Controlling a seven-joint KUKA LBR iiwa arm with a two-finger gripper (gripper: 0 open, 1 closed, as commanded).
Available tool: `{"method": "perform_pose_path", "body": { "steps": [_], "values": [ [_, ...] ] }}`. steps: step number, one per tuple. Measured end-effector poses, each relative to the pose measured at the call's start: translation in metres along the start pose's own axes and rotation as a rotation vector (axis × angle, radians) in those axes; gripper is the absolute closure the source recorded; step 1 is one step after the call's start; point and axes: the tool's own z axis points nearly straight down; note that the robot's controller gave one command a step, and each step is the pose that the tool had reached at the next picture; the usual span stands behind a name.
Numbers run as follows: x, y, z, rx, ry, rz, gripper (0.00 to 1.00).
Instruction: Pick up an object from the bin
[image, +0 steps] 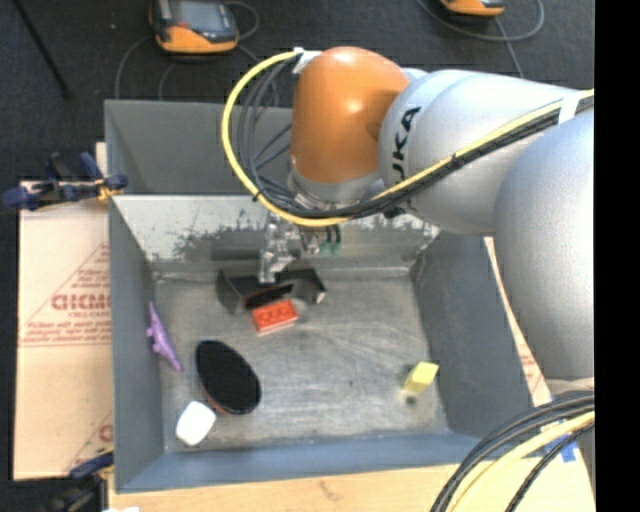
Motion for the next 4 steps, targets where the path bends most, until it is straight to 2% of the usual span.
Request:
{"method": "perform_pose_path", "body": {
  "steps": [1,2,3,4],
  "values": [
    [0.0,0.052,-0.007,0.001,0.001,-0.059,1.0],
    [0.004,0.076,0.007,-0.004,0.002,-0.067,1.0],
    [-0.001,0.089,0.016,0.0,0.001,-0.162,1.0],
    [0.023,0.087,-0.007,-0.001,0.006,-0.398,1.0]
  ]
}}
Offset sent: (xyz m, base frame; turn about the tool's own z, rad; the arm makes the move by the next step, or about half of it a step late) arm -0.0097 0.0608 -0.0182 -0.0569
